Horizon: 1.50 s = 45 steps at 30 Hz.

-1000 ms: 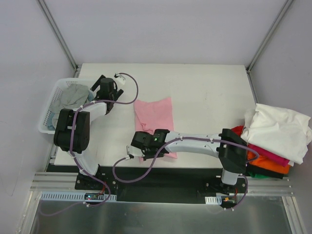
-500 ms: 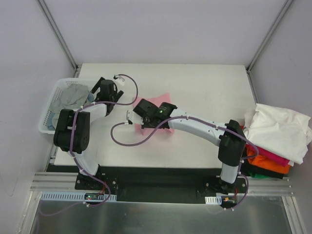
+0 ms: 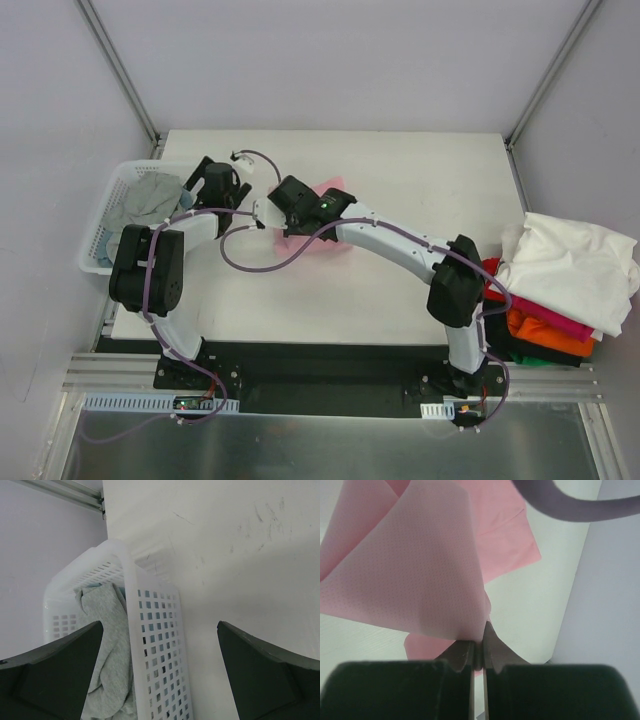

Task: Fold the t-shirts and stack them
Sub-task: Fold the long partially folded tshirt into a neat square

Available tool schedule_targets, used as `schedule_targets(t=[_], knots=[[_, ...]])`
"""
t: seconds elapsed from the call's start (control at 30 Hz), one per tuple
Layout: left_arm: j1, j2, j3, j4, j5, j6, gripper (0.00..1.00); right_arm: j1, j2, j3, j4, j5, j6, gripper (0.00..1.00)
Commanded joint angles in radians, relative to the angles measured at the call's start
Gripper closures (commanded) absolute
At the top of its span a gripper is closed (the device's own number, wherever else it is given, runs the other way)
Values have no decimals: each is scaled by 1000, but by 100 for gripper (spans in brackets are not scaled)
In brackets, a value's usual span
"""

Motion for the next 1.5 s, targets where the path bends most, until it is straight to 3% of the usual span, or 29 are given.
schedule_targets(t=[0.0,0.13,0.37,0.73,1.07,1.23,1.47], knots=[[14,-21,39,88,-63,12,1,-25,22,66,32,53,-80,99],[37,-9,76,105,-89,39,1,-37,30,69,41,56,-88,99],[42,-1,124,26,-39,12,1,1,-72,-66,9,8,-14,99],[42,68,222,-90,-3,-71,1,209,-226,-304,-89,-85,159,99],[40,75,225,-116,-3,-76,1,416,-234,-304,-195,-189,261,99],[40,74,217,-114,-5,-76,1,453,-243,-258,-204,-130,247,99],[40,68,197,-110,0,-82,1,405,-225,-206,-132,57,150,99]])
